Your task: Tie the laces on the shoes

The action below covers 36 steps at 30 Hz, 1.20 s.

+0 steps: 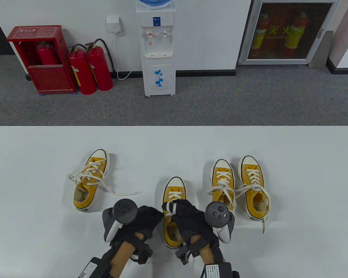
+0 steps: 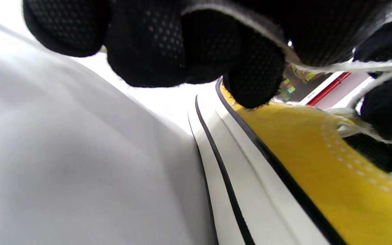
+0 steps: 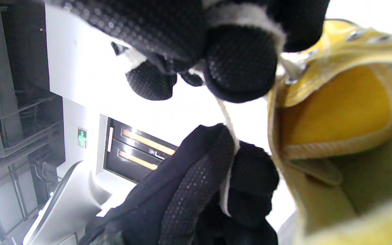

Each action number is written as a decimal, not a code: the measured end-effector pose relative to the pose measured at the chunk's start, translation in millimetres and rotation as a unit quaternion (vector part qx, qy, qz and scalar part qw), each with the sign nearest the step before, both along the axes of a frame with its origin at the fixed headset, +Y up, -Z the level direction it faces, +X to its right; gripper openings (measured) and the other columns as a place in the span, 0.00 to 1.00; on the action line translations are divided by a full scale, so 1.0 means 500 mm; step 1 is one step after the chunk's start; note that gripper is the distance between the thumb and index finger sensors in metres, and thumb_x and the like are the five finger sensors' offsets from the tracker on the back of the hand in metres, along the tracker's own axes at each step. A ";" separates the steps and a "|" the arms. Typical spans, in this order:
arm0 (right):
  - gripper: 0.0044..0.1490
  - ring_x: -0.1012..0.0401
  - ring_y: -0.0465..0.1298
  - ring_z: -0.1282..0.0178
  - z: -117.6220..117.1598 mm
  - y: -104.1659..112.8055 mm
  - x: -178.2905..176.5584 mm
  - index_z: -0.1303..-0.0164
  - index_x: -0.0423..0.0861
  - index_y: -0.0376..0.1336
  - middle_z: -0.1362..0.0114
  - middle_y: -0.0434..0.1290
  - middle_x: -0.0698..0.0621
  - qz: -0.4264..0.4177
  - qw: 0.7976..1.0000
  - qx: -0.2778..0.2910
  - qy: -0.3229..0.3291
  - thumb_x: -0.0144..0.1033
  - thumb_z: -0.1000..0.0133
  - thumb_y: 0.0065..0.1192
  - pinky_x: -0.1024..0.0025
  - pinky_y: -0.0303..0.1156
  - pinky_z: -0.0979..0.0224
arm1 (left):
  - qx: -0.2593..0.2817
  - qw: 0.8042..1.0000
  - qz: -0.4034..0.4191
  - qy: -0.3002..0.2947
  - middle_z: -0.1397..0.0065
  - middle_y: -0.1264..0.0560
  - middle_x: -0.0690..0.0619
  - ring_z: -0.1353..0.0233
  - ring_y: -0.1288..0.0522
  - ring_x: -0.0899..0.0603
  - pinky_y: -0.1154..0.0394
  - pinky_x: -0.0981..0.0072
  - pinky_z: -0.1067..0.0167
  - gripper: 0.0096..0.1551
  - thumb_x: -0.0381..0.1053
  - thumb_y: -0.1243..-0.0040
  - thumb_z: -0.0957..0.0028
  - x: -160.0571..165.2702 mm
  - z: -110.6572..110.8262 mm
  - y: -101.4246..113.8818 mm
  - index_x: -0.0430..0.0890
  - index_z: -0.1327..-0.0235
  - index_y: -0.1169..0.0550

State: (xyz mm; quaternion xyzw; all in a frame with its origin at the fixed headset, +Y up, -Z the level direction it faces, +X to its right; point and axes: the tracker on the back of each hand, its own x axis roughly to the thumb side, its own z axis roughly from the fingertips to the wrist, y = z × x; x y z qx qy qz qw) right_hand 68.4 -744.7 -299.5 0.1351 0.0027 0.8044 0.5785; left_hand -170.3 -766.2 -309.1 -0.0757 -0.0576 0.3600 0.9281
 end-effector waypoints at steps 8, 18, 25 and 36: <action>0.24 0.57 0.82 0.47 0.009 0.008 0.007 0.42 0.45 0.75 0.33 0.73 0.47 0.034 0.999 0.009 -0.039 0.27 0.50 0.68 0.40 0.62 0.26 | 0.008 1.000 -0.013 0.004 0.42 0.17 0.50 0.58 0.16 0.44 0.23 0.40 0.45 0.27 0.69 0.37 0.51 0.003 0.003 0.000 0.56 0.47 0.14; 0.23 0.52 0.70 0.33 0.019 0.021 0.016 0.45 0.49 0.77 0.36 0.77 0.51 0.071 0.994 0.011 -0.087 0.31 0.51 0.71 0.34 0.41 0.23 | 0.004 1.000 -0.005 0.011 0.41 0.16 0.50 0.58 0.16 0.44 0.23 0.40 0.45 0.28 0.69 0.38 0.51 -0.005 0.002 -0.003 0.56 0.46 0.15; 0.25 0.52 0.75 0.41 0.016 0.022 0.037 0.43 0.48 0.77 0.40 0.80 0.49 0.078 0.992 0.000 -0.099 0.35 0.51 0.73 0.37 0.51 0.24 | 0.005 1.000 -0.006 0.011 0.38 0.17 0.49 0.56 0.16 0.44 0.24 0.40 0.44 0.29 0.69 0.38 0.51 -0.004 0.003 -0.004 0.56 0.44 0.16; 0.28 0.64 0.83 0.73 0.011 0.022 0.057 0.41 0.44 0.74 0.46 0.83 0.47 0.091 0.990 -0.016 -0.109 0.39 0.52 0.74 0.51 0.75 0.42 | 0.006 1.000 0.015 0.027 0.32 0.20 0.48 0.52 0.16 0.42 0.24 0.39 0.43 0.31 0.69 0.39 0.51 -0.016 0.002 -0.003 0.55 0.40 0.18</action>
